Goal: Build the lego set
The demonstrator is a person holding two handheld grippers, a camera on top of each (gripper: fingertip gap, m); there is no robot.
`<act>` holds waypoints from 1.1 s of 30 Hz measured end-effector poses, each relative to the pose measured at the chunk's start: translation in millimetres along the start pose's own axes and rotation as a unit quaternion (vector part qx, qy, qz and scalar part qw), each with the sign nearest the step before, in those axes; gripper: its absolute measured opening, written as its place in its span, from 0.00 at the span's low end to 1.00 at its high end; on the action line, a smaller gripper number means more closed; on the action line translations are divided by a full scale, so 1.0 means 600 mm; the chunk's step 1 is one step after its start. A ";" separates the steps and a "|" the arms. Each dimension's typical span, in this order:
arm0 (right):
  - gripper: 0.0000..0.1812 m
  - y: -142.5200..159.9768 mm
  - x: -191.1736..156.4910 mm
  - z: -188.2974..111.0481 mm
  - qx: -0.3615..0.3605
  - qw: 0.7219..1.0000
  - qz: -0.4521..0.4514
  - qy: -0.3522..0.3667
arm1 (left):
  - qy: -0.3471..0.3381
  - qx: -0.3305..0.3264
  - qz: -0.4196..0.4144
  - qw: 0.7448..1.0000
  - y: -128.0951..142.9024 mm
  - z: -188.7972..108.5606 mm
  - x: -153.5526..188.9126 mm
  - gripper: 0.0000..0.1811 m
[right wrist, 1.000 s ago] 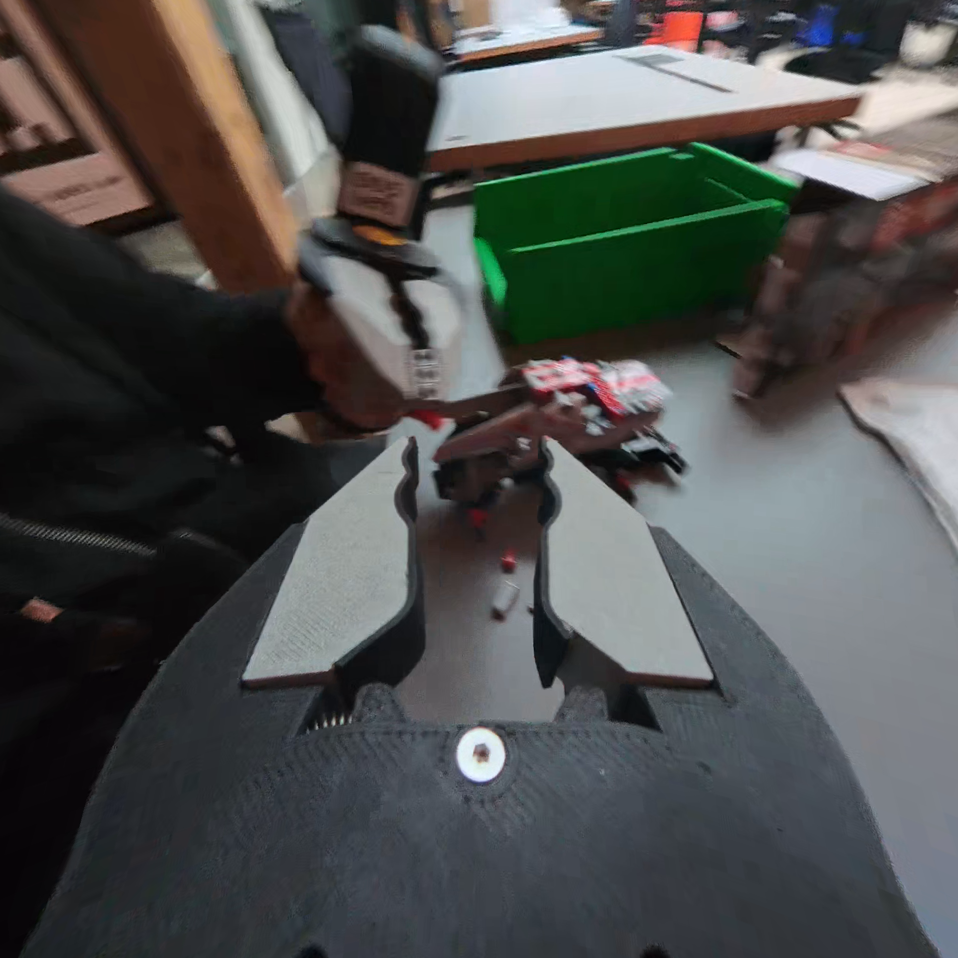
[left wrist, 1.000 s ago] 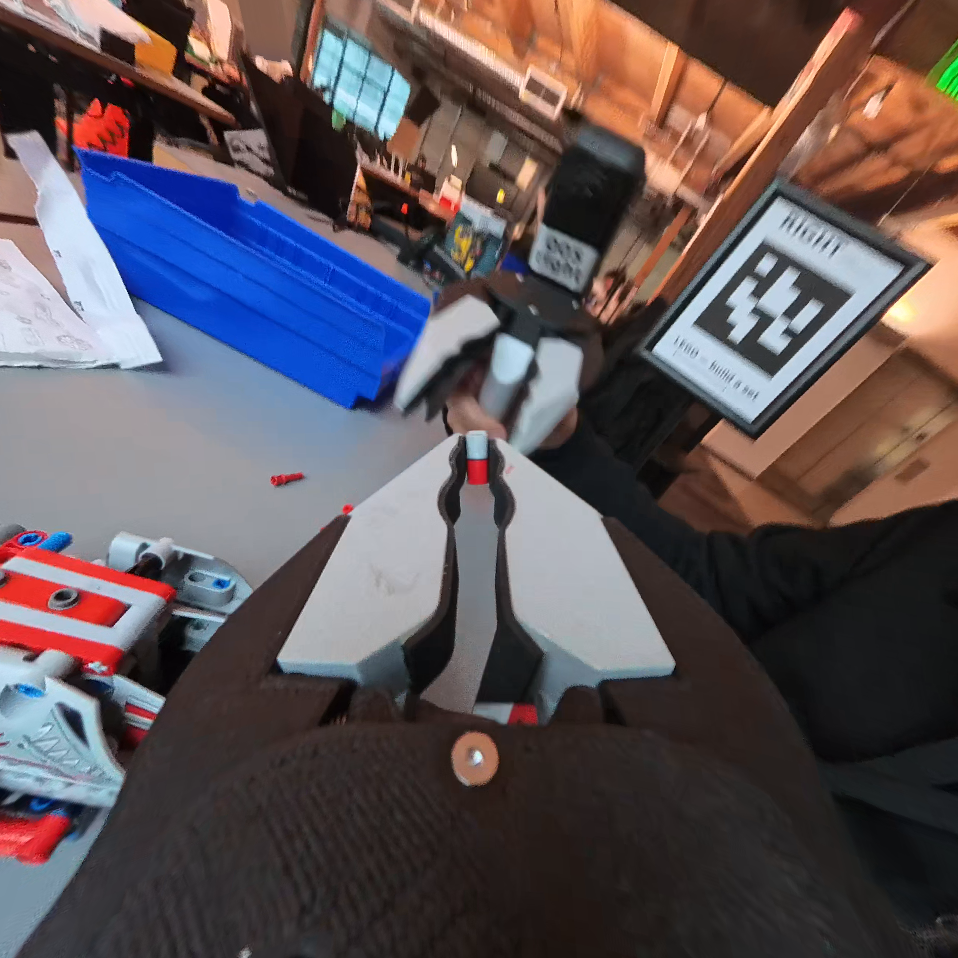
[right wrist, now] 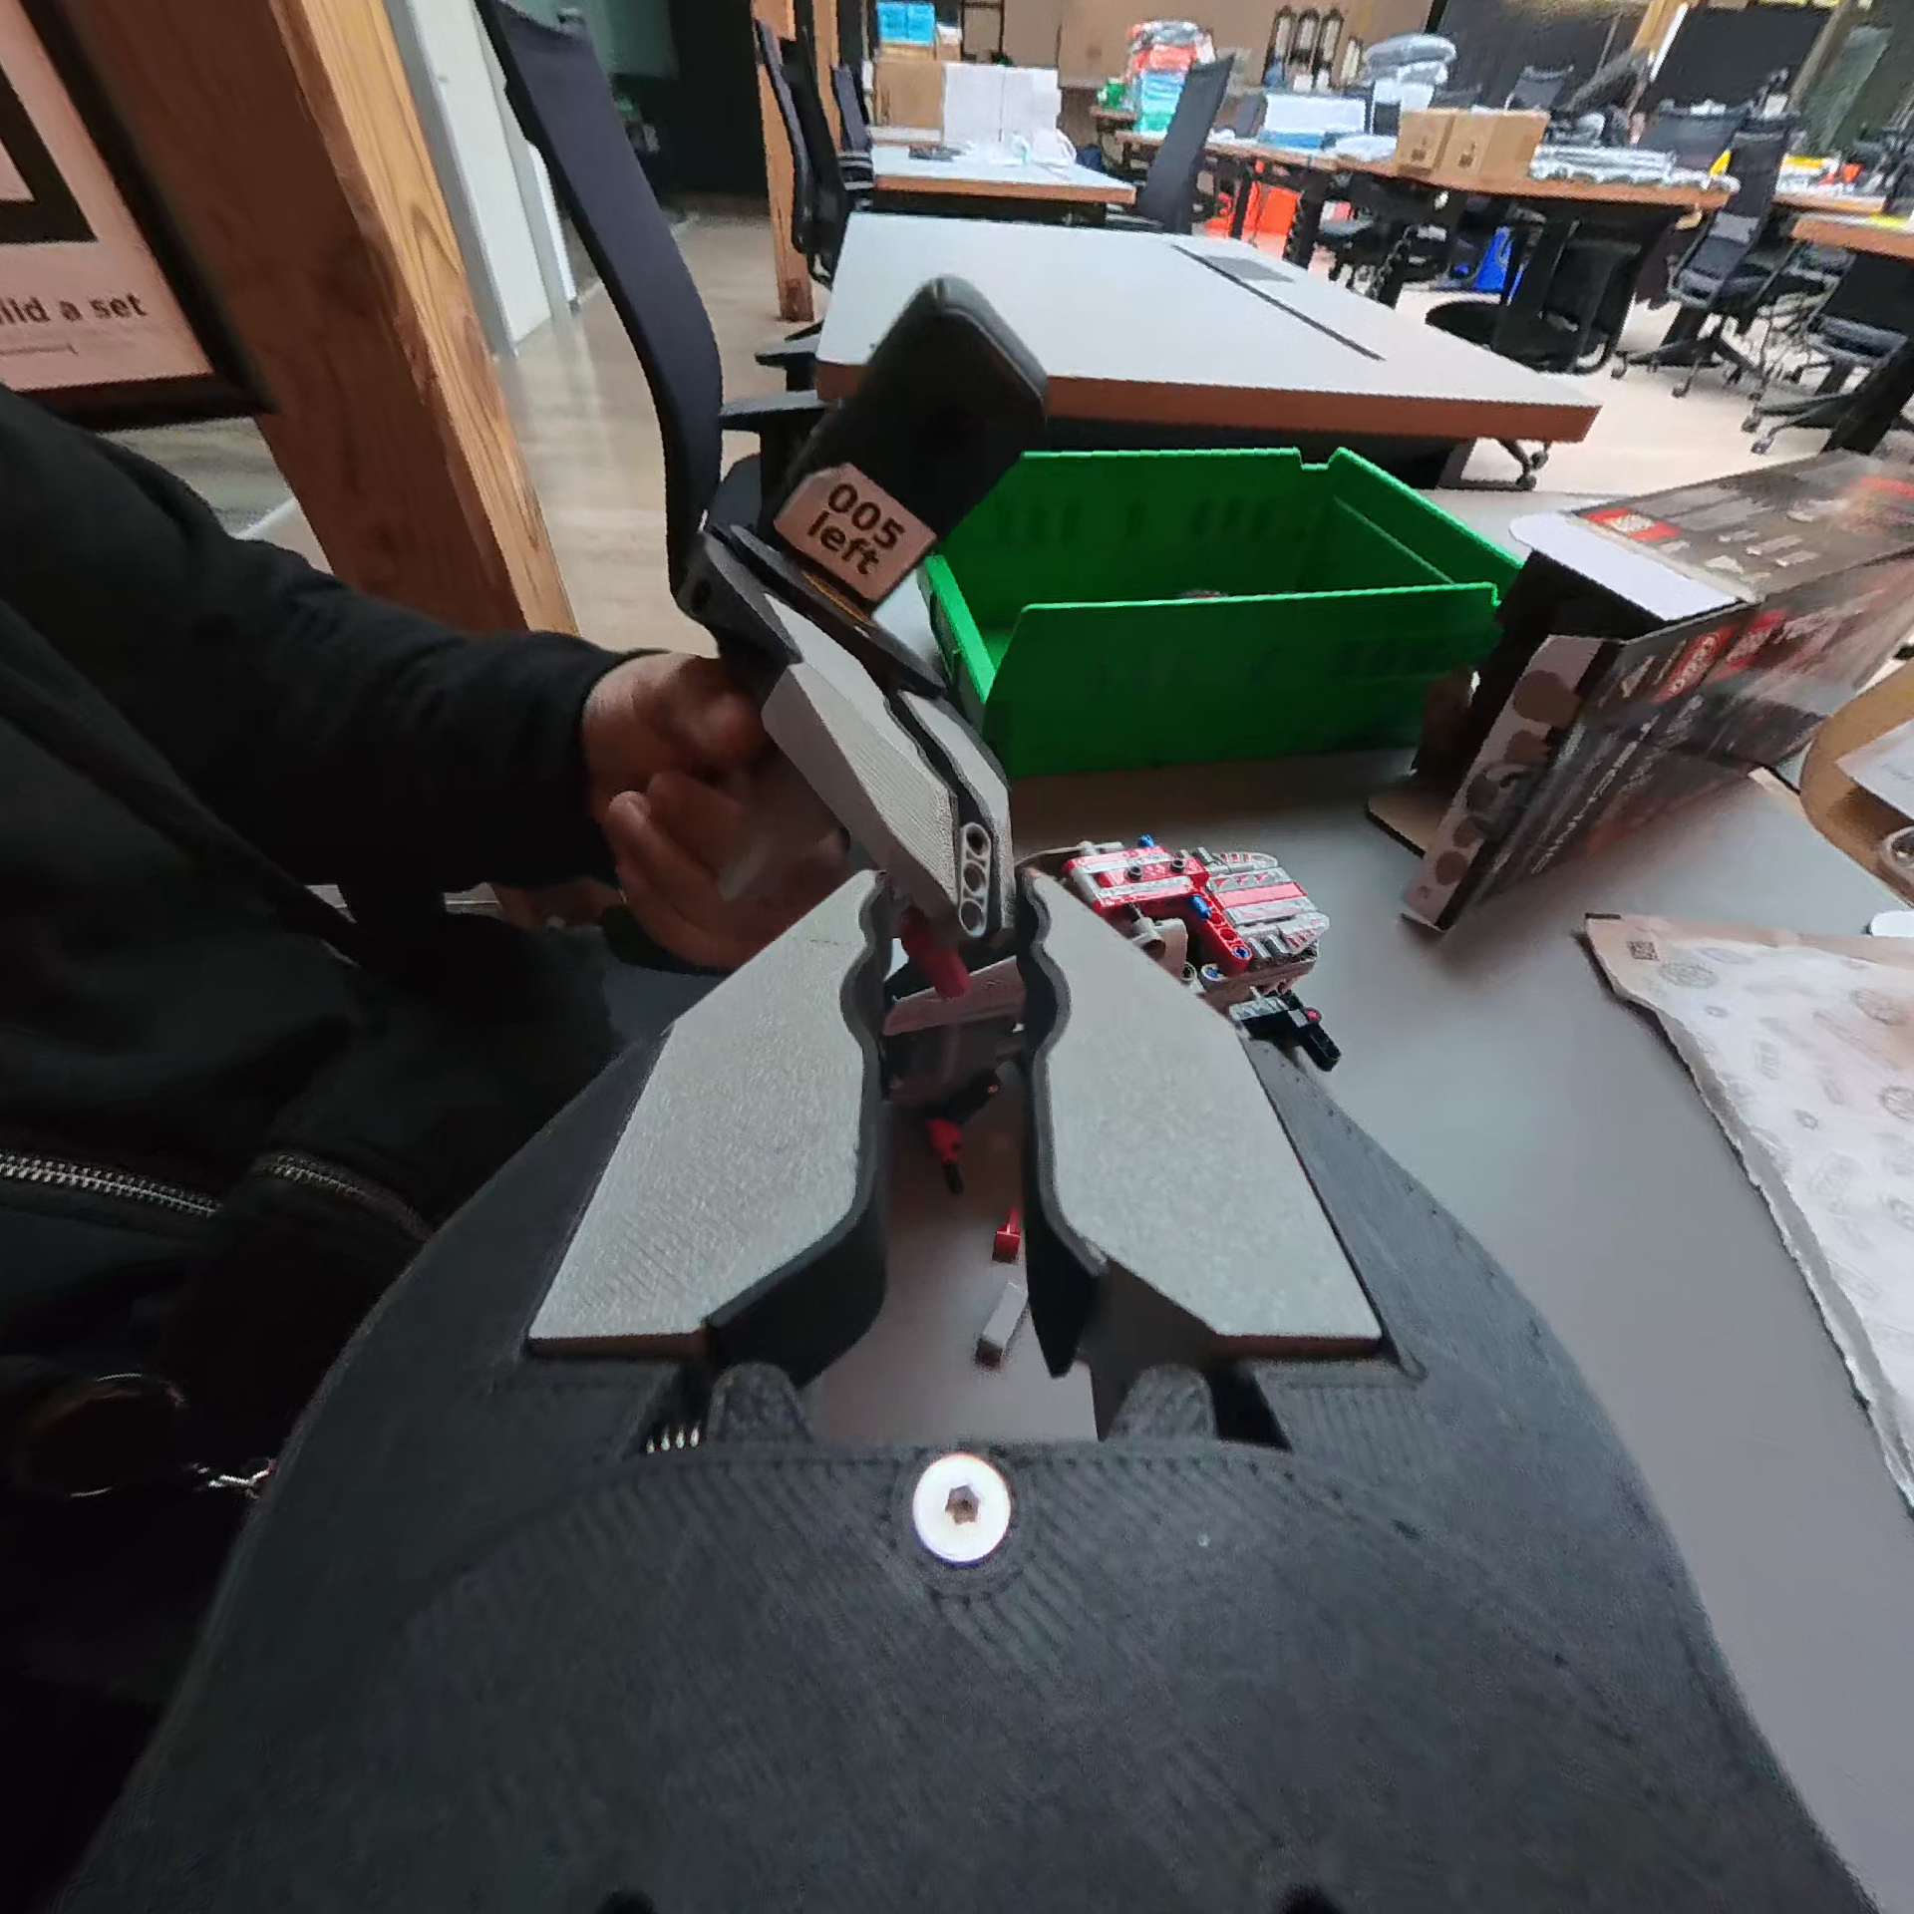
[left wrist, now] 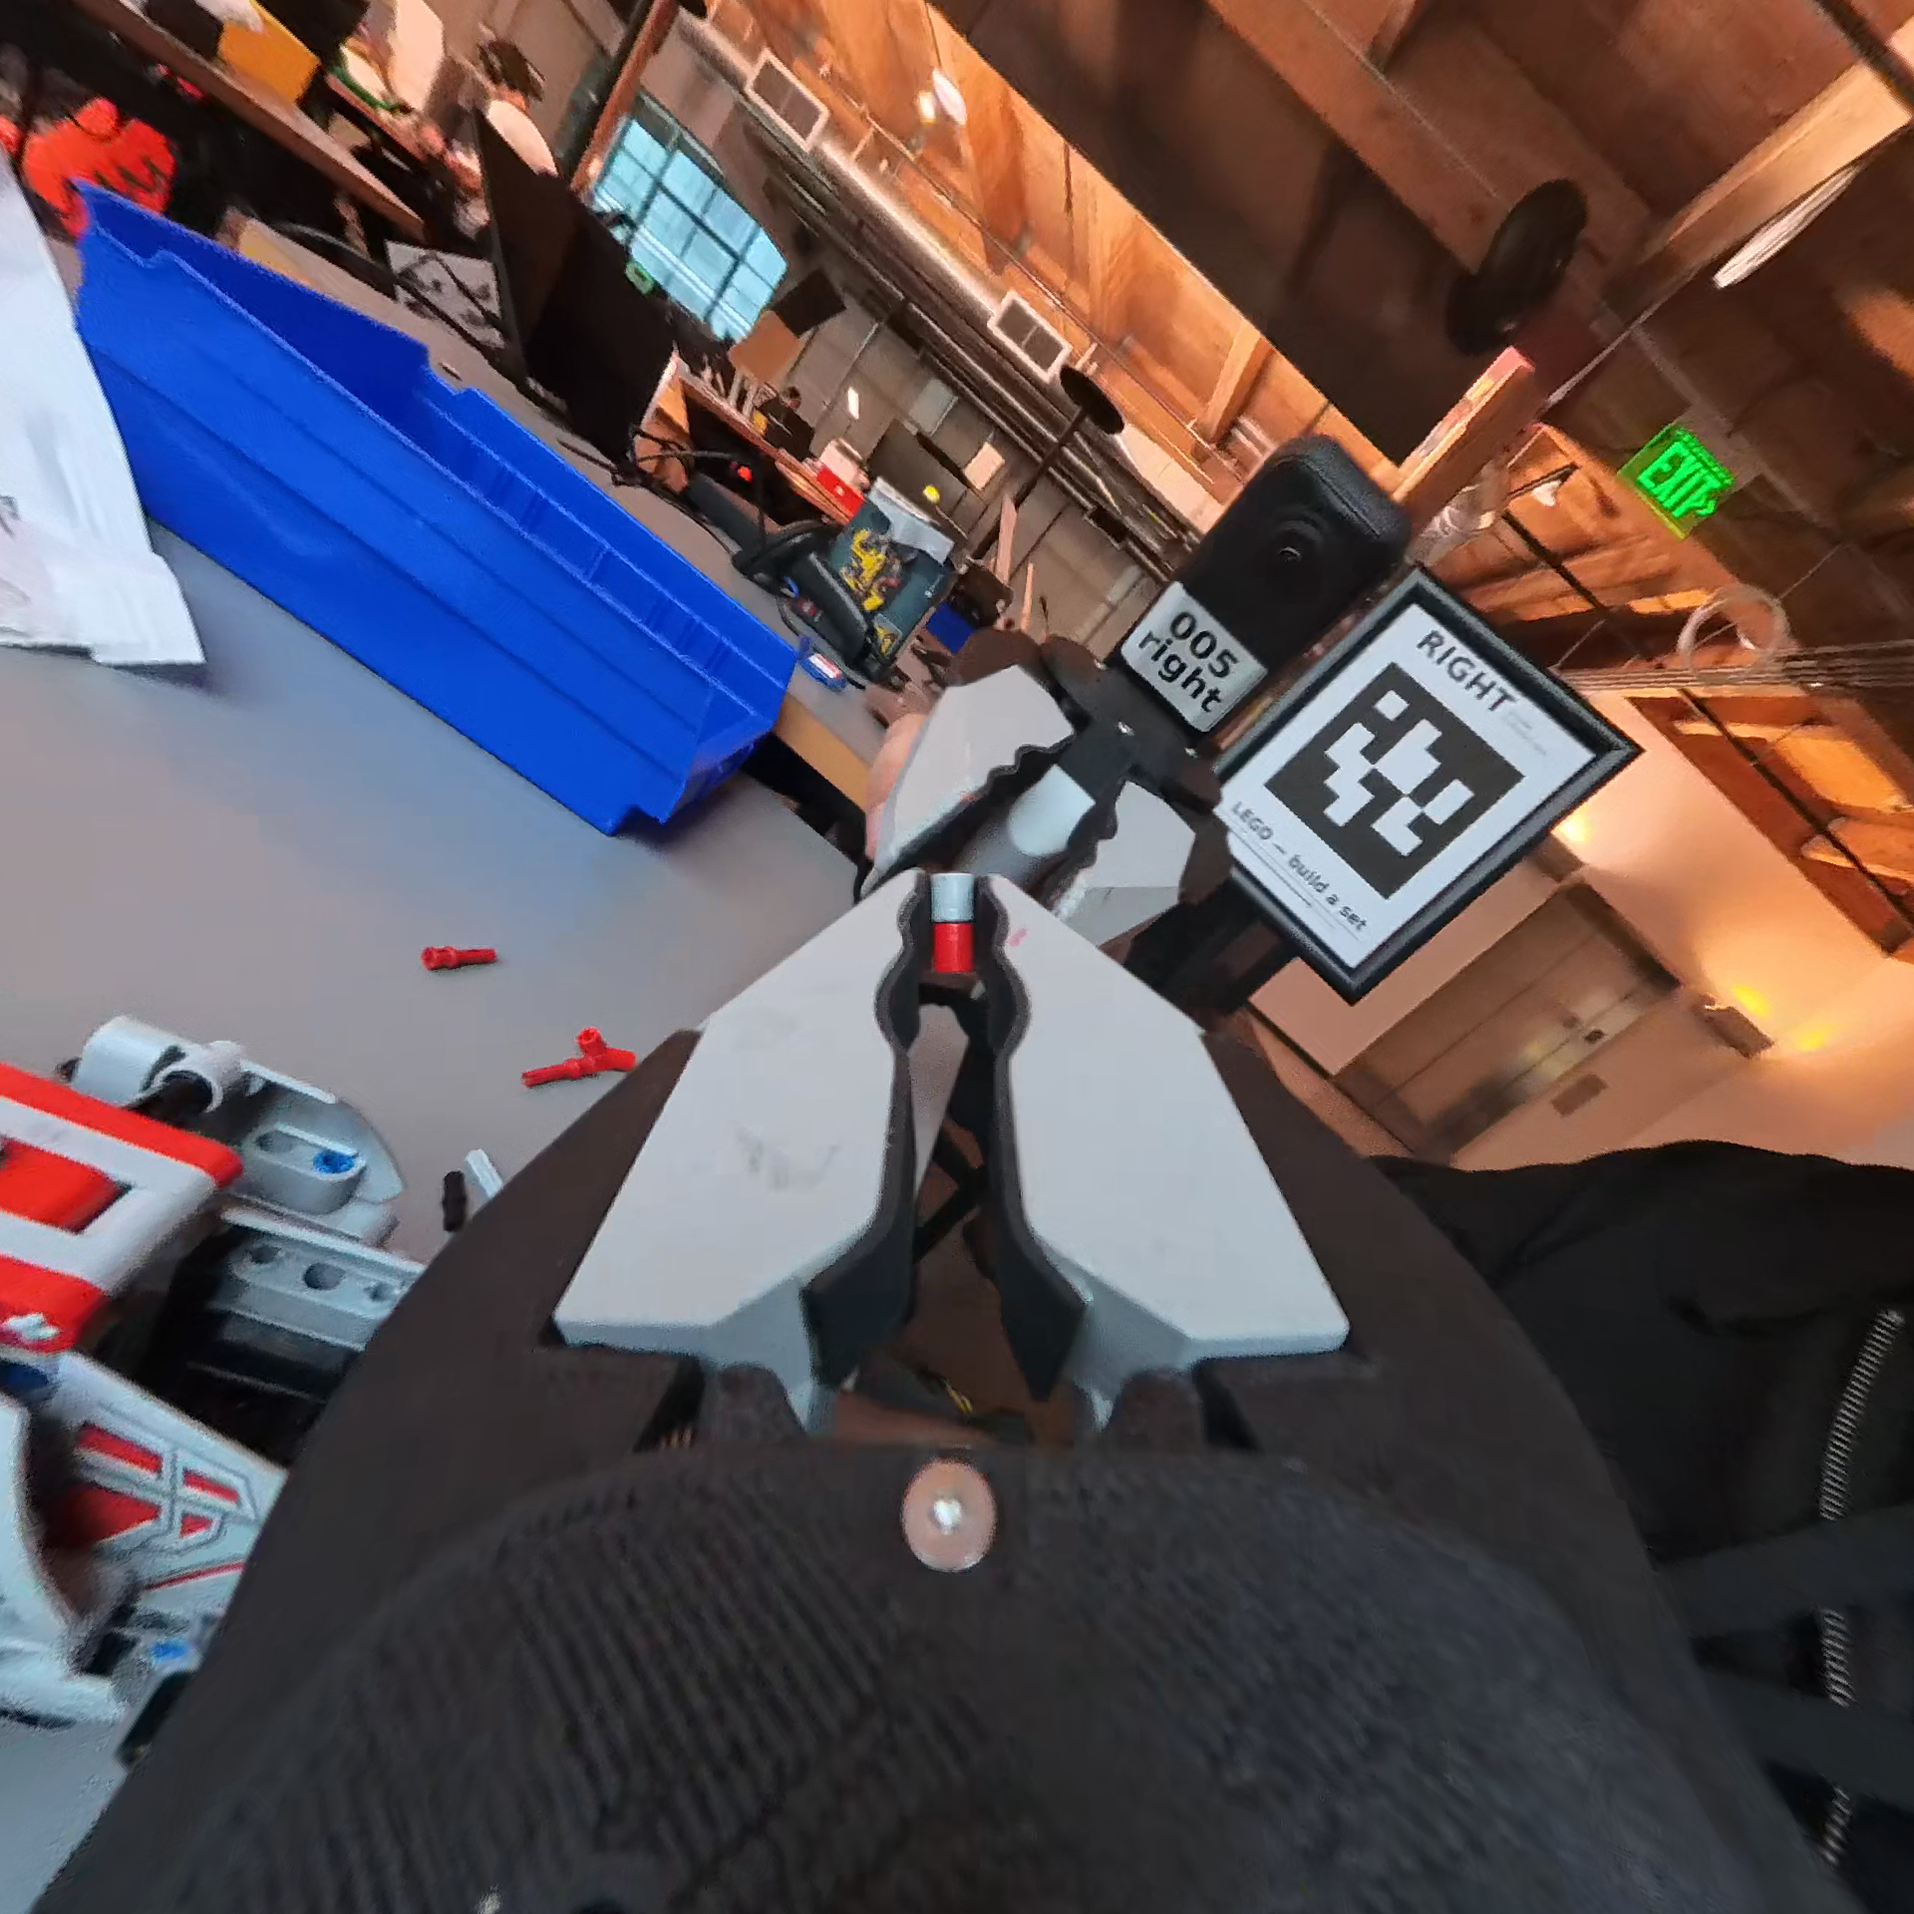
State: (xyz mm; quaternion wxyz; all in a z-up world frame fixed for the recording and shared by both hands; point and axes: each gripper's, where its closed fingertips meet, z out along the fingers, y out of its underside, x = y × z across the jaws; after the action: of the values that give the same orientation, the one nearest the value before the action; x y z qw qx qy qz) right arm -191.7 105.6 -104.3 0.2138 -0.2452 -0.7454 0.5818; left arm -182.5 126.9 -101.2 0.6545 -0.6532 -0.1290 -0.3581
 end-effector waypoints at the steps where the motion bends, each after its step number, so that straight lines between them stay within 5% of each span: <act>1: 0.11 -0.002 0.003 0.000 0.006 1.000 0.005 0.003 | -0.003 0.013 0.006 1.000 -0.005 -0.001 0.001 0.03; 5: 0.14 -0.012 0.013 -0.005 0.029 0.999 0.030 0.011 | 0.018 0.056 0.004 0.998 -0.021 -0.004 0.013 0.03; 9: 0.04 -0.016 0.017 -0.012 0.030 0.999 -0.002 0.039 | 0.007 0.080 -0.021 0.997 -0.035 -0.012 0.006 0.03; 13: 0.15 -0.016 0.009 0.000 0.005 0.997 -0.046 0.061 | 0.027 0.097 -0.084 0.991 -0.045 -0.019 0.004 0.03; 16: 0.09 -0.004 0.026 0.010 -0.029 0.990 -0.071 0.121 | 0.034 0.100 -0.110 0.988 -0.043 -0.018 0.002 0.03; 30: 0.02 -0.027 0.033 0.000 -0.019 0.955 -0.193 0.226 | 0.047 0.081 -0.078 0.992 -0.049 -0.028 0.007 0.13; 33: 0.02 -0.023 0.033 0.007 -0.024 0.953 -0.194 0.233 | 0.030 0.069 -0.047 0.996 -0.042 -0.025 0.008 0.05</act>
State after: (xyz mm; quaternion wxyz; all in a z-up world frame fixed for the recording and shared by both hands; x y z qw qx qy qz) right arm -211.5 111.7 -91.1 0.4840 -0.2295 -0.7221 0.4378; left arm -199.6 113.9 -80.7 0.6839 -0.5890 -0.1644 -0.3979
